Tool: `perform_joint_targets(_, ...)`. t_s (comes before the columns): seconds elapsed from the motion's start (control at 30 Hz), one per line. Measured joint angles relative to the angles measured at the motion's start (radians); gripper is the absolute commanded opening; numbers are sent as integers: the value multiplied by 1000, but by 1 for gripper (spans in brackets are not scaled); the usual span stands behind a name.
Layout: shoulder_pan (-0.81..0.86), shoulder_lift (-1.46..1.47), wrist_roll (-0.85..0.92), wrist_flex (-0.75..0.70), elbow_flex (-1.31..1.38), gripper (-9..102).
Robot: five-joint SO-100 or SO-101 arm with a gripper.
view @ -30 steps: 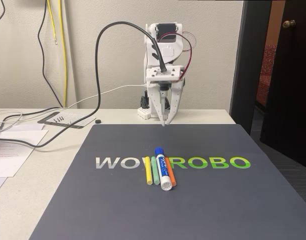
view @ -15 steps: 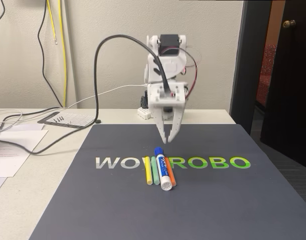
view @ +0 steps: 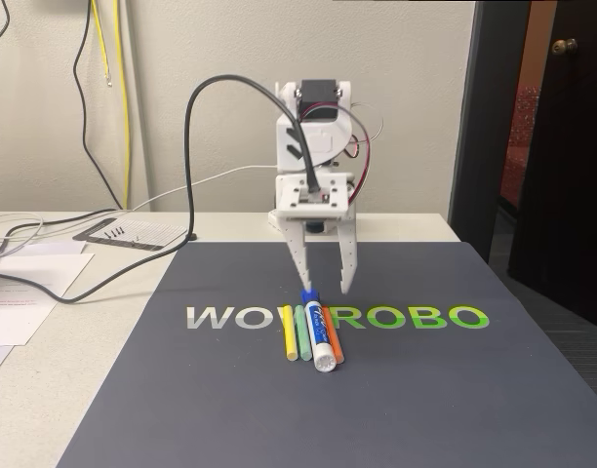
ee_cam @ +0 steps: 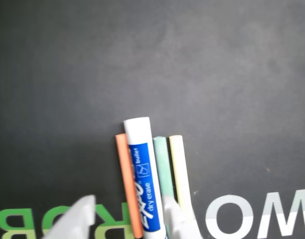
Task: Pick up the blue marker.
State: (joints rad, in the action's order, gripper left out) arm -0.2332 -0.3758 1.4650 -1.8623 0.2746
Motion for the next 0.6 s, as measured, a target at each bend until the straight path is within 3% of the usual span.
perform_joint_targets(0.1,9,25,21,0,0,30)
perform_joint_targets(0.6,14,120,74,3,0,30)
